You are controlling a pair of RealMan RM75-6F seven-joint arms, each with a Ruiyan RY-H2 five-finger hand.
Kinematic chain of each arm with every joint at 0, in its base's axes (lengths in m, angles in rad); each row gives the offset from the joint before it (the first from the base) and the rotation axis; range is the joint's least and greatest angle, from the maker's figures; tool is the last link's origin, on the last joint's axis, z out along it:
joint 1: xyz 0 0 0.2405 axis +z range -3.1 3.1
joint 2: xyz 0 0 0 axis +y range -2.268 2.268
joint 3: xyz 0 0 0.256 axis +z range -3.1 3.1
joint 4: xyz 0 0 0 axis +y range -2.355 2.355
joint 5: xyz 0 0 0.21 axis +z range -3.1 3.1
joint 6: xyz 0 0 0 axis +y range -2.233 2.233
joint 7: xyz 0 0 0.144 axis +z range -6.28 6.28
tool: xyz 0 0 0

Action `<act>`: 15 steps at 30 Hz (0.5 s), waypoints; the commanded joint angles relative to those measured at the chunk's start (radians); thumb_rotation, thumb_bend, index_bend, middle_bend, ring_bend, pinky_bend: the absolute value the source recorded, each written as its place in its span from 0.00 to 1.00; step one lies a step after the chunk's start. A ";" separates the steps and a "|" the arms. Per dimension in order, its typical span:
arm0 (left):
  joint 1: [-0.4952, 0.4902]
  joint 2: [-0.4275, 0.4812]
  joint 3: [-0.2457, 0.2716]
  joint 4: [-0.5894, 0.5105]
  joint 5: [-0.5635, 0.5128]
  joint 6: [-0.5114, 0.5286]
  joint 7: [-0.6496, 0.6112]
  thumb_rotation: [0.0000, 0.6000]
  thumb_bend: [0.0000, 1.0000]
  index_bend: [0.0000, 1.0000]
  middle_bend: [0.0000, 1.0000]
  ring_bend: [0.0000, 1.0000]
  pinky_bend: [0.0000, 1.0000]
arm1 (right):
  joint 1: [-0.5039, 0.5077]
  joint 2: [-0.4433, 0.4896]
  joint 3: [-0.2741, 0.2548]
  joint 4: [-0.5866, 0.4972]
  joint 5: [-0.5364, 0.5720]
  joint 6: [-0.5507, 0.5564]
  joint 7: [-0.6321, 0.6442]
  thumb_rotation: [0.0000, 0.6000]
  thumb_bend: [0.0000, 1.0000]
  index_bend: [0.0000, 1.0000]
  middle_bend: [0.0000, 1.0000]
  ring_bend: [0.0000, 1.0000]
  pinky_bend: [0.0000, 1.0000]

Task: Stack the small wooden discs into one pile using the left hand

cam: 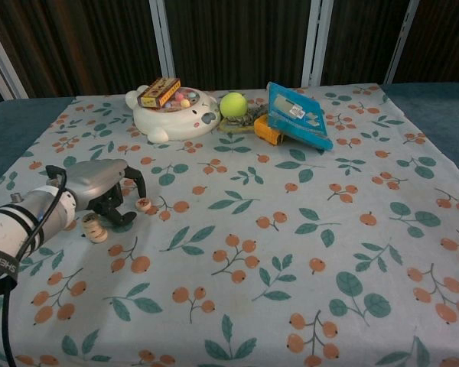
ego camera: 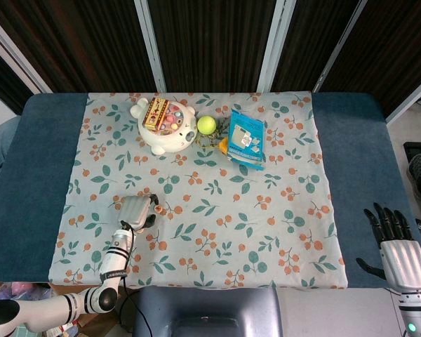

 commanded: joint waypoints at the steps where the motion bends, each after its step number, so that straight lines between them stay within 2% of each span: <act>1: 0.000 -0.004 0.001 0.005 0.004 -0.002 -0.007 1.00 0.39 0.40 1.00 1.00 1.00 | -0.001 0.000 0.000 0.000 -0.001 0.001 -0.001 1.00 0.12 0.00 0.00 0.00 0.00; 15: 0.004 -0.026 0.004 0.031 0.016 0.000 -0.029 1.00 0.39 0.41 1.00 1.00 1.00 | -0.002 0.002 0.000 -0.001 0.000 0.003 0.002 1.00 0.12 0.00 0.00 0.00 0.00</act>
